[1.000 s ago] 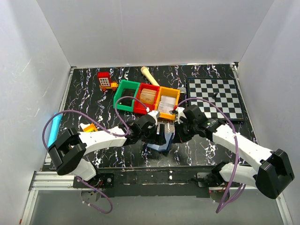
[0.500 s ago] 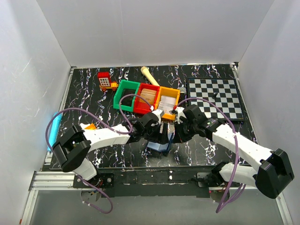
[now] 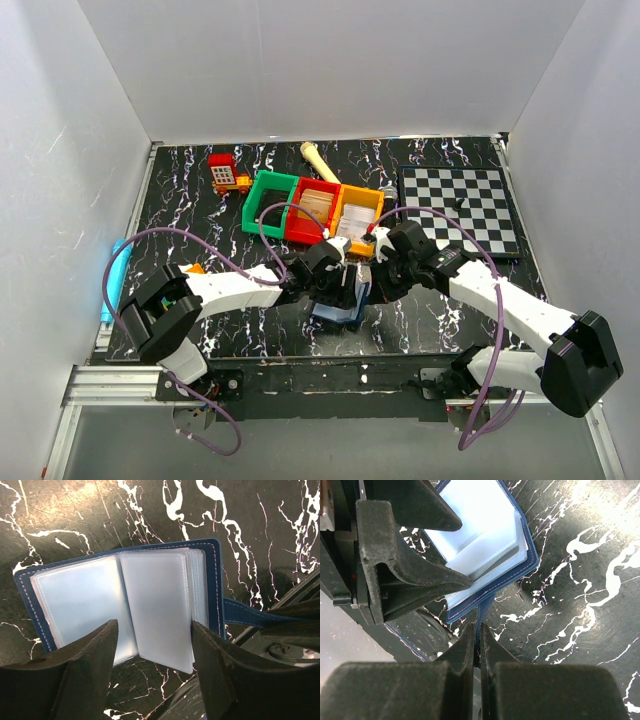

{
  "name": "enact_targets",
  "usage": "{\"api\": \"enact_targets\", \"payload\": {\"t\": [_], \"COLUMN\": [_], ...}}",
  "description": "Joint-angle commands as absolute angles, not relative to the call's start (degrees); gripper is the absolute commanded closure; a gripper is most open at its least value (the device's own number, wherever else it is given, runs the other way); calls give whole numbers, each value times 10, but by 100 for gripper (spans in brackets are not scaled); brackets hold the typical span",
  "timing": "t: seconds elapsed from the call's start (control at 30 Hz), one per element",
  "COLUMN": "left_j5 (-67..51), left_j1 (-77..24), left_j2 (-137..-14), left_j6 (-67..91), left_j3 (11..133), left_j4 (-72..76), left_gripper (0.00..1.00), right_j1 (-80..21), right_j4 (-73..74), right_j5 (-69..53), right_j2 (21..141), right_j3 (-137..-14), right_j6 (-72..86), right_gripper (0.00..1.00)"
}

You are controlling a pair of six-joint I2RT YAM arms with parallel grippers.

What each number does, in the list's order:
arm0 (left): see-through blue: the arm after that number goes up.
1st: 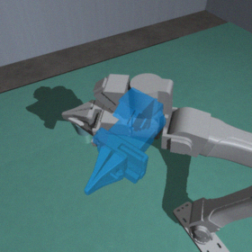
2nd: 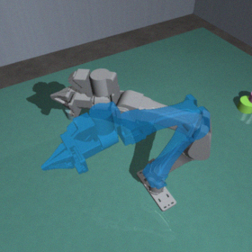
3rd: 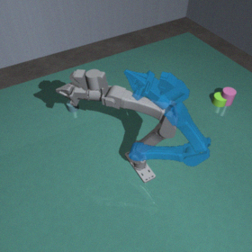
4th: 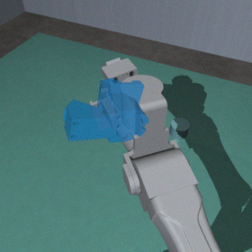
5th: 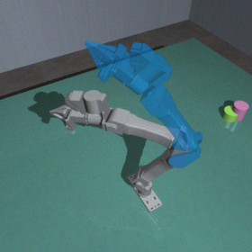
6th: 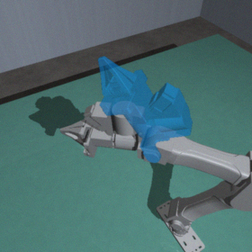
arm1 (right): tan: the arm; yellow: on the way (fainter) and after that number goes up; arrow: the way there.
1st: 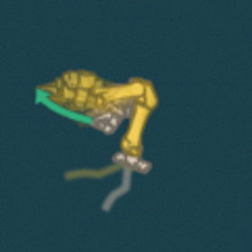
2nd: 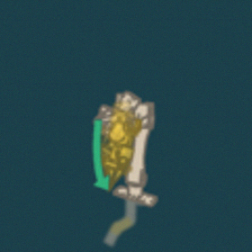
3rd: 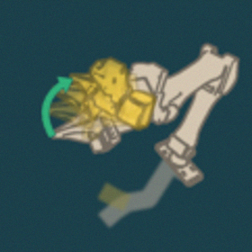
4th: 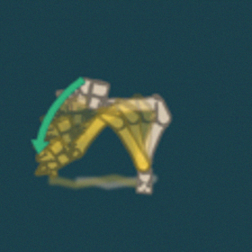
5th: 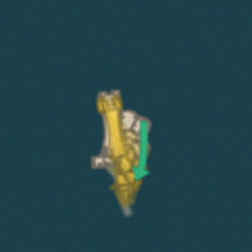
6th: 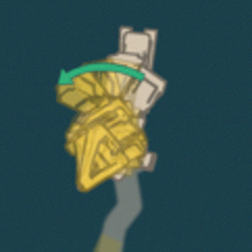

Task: Take the credit cards out of the card holder
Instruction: Remove the credit card from the card holder.

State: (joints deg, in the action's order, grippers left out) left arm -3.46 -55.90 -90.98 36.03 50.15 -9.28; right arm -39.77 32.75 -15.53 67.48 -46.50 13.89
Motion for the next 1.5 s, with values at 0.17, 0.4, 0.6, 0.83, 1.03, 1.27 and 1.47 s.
{"api": "enact_targets", "payload": {"t": [0.17,0.4,0.6,0.83,1.03,1.27,1.47], "left_j5": [36,57,64,79,84,42,-43], "left_j1": [-560,-558,-554,-552,-552,-552,-553], "left_j2": [-890,-872,-866,-860,-859,-863,-876], "left_j6": [352,352,353,352,347,331,318], "left_j3": [524,523,518,516,519,519,517], "left_j4": [-133,-145,-151,-159,-157,-128,-79], "left_gripper": [45,40,39,31,27,27,28], "right_j1": [-396,-397,-396,-396,-397,-397,-396], "right_j4": [331,334,335,334,335,335,335], "right_j5": [-156,-156,-154,-153,-151,-149,-149], "right_j2": [674,673,674,676,676,674,672], "right_j3": [-495,-494,-493,-492,-492,-490,-488], "right_j6": [117,114,113,113,112,112,112], "right_gripper": [99,99,99,99,99,99,99]}}
